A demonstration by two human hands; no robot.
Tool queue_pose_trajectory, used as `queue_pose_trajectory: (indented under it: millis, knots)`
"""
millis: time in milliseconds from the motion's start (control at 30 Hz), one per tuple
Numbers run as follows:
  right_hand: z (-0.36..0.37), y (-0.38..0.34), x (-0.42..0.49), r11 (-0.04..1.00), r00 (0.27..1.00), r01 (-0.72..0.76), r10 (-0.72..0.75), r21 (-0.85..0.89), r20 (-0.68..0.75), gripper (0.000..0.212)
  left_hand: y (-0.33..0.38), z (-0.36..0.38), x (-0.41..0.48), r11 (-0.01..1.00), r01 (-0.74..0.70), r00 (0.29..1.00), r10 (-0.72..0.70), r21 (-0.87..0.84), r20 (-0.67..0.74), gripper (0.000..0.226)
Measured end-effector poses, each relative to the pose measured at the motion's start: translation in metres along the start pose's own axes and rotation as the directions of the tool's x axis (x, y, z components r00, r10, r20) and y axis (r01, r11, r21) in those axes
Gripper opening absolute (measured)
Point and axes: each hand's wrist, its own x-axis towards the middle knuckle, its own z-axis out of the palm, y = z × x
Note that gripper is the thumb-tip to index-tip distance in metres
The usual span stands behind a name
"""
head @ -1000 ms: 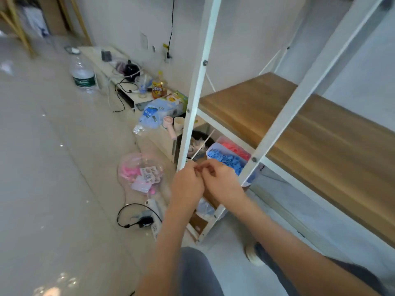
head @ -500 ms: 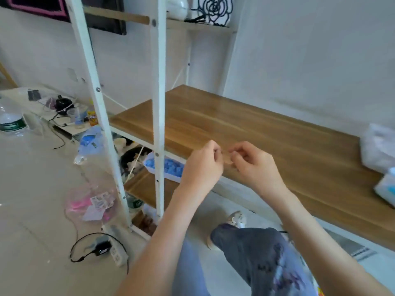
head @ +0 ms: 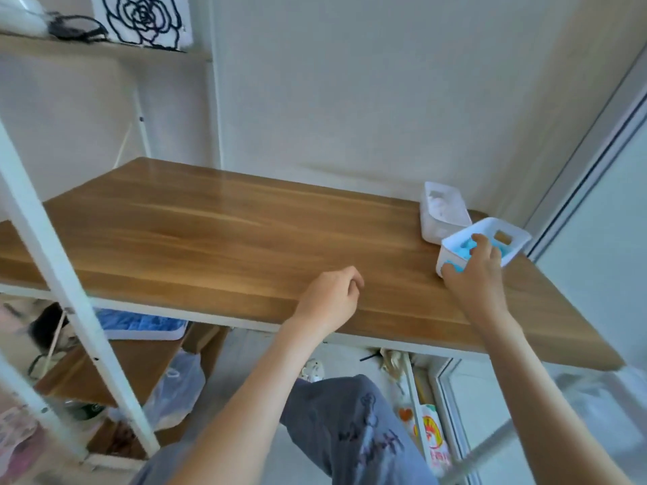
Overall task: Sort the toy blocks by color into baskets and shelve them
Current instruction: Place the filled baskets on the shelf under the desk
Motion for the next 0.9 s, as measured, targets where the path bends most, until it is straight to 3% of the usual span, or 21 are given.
queue_pose_trajectory:
  millis: [100,233,333,433,500,600,667,733,800,900]
  knots:
    - [0.007,0.020,0.011,0.993,1.000,-0.002,0.005,-0.120,0.022,0.058,0.011,0.008,0.007,1.000,-0.031,1.000,0.031,-0.001,0.007,0.021]
    - [0.001,0.022,0.016,0.945,0.990,-0.054,0.093,-0.322,0.107,0.026,0.019,0.011,0.008,0.995,-0.077,0.997,0.075,0.069,0.035,0.024]
    - [-0.003,0.023,0.010,0.876,0.994,0.081,-0.032,-0.476,0.109,0.033,0.020,0.014,0.006,0.996,-0.080,0.997,0.080,0.047,0.017,0.024]
    - [-0.011,0.012,-0.008,0.919,0.997,0.054,-0.025,-0.391,0.078,0.023,0.020,0.017,0.004,0.997,-0.030,0.999,0.029,-0.064,-0.014,0.023]
    - [-0.020,0.003,-0.026,0.980,0.997,0.009,0.005,-0.199,0.071,0.014,0.022,0.016,0.000,0.987,0.004,1.000,-0.008,-0.163,-0.026,0.026]
    - [-0.031,-0.013,-0.057,0.998,0.990,0.066,-0.066,0.009,0.128,0.007,0.021,0.012,-0.007,0.944,0.064,0.995,-0.084,-0.324,-0.050,0.028]
    - [-0.028,-0.024,-0.073,0.991,0.975,0.104,-0.118,0.086,0.188,0.007,0.017,0.008,-0.010,0.856,0.152,0.986,-0.167,-0.494,0.013,0.022]
    - [-0.020,-0.036,-0.084,0.984,0.957,0.132,-0.158,0.120,0.243,0.011,0.012,0.003,-0.015,0.678,0.289,0.956,-0.246,-0.676,0.162,0.018]
    - [-0.010,-0.046,-0.092,0.973,0.936,0.186,-0.217,0.133,0.278,0.015,0.008,-0.005,-0.022,0.500,0.373,0.920,-0.307,-0.782,0.242,0.029]
    - [0.004,-0.058,-0.098,0.950,0.901,0.263,-0.303,0.166,0.309,0.019,0.000,-0.021,-0.036,0.324,0.404,0.885,-0.374,-0.855,0.276,0.047]
